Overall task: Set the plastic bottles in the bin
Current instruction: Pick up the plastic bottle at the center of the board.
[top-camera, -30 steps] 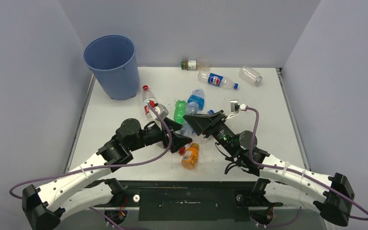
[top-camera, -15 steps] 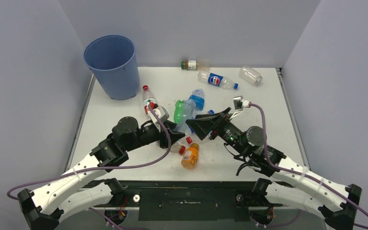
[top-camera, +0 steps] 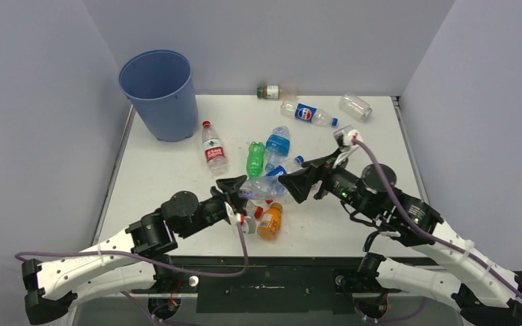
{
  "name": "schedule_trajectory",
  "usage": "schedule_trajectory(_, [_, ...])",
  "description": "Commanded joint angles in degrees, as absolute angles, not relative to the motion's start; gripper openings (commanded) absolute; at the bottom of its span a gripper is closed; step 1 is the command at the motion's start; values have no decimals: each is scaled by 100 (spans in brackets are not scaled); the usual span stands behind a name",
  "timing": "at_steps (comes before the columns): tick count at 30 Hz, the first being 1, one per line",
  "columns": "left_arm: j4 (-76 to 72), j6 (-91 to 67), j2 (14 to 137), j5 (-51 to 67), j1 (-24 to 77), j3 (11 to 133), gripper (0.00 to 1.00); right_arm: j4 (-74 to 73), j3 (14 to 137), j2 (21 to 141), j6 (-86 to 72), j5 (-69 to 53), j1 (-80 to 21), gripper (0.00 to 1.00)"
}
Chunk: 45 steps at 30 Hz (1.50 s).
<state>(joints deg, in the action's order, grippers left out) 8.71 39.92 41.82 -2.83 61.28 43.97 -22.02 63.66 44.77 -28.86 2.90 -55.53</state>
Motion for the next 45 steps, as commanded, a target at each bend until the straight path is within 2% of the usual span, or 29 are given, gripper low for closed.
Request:
schedule_trajectory(1, [-394, 7490, 4341, -1987, 6681, 3707, 0, -3025, 6575, 4993, -2523, -179, -5530, 90])
schedule_trajectory(6, [-799, 8306, 4356, -1981, 6739, 3665, 0, -3132, 6536, 5258, -2462, -599, -5359, 90])
schedule_trajectory(12, [-755, 8695, 4283, -2045, 6838, 3672, 0, -2862, 6147, 5407, -2632, -2307, -4468, 90])
schedule_trajectory(19, [-453, 9044, 4336, -2092, 7014, 3732, 0, -1932, 5722, 5713, -3175, -3545, -4305, 90])
schedule_trajectory(24, [-467, 9201, 4344, -2139, 7109, 3783, 0, -1336, 5449, 5954, -3605, -4093, -4197, 97])
schedule_trajectory(33, [-687, 9134, 4336, -2191, 7110, 3625, 0, -488, 5046, 5927, -4252, -4312, -4091, 38])
schedule_trajectory(35, [-688, 9089, 4346, -2209, 7102, 3650, 13, -443, 5015, 5916, -4280, -4341, -4062, 26])
schedule_trajectory(37, [-687, 8945, 4349, -2198, 7102, 3691, 31, -414, 5010, 5880, -4289, -4331, -4038, 8])
schedule_trajectory(38, [-694, 8854, 4348, -2192, 7102, 3724, 40, -415, 5010, 5841, -4289, -4295, -4016, 6])
schedule_trajectory(39, [-716, 8744, 4350, -2185, 7097, 3746, 86, -414, 5014, 5771, -4275, -4245, -3990, 5])
schedule_trajectory(40, [-739, 8630, 4344, -2187, 7094, 3768, 98, -420, 5030, 5697, -4239, -4168, -3952, 5])
schedule_trajectory(45, [-1216, 7479, 4303, -2605, 7100, 3769, 96, -957, 5287, 4810, -3389, -2823, -3907, 5])
